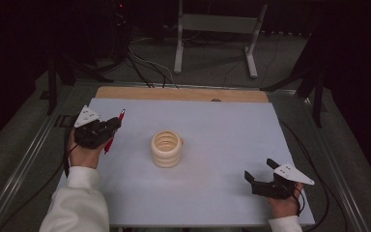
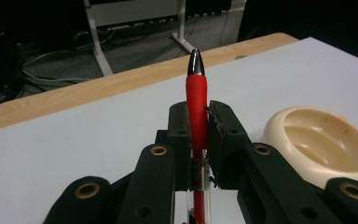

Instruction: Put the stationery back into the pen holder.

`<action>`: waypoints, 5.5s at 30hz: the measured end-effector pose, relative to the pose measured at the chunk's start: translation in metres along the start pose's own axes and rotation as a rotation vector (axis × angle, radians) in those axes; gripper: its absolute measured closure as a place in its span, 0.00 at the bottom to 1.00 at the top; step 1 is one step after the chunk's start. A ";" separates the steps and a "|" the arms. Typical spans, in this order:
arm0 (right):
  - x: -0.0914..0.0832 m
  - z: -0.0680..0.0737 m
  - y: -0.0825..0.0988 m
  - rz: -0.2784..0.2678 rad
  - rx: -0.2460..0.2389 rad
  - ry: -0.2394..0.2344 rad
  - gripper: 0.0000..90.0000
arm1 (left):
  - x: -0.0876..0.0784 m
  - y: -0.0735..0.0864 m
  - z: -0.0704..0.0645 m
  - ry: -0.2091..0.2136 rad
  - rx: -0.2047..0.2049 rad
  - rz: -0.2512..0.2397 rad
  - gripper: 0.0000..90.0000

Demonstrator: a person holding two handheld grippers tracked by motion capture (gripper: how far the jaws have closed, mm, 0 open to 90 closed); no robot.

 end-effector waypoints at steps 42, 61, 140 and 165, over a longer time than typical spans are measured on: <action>0.000 -0.001 0.000 -0.004 0.005 -0.002 0.01 | 0.011 -0.039 -0.039 0.096 -0.007 -0.085 0.90; -0.001 -0.002 -0.001 -0.007 0.002 -0.001 0.01 | 0.017 -0.052 -0.059 0.131 0.006 -0.113 0.90; 0.000 -0.001 0.000 -0.006 0.003 -0.010 0.01 | 0.057 -0.041 -0.129 0.199 0.037 -0.155 0.90; 0.001 0.000 0.000 -0.004 0.001 -0.011 0.01 | 0.067 0.004 -0.138 0.180 0.045 -0.112 0.89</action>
Point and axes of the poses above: each handheld gripper's, and its own axes: x roughly forward along the jaws, y roughly out of its underside, z roughly to its left, the point moved 9 cm from there along x, roughly forward along the jaws, and after that the axes turned 13 degrees about -y, right-handed, at the moved point
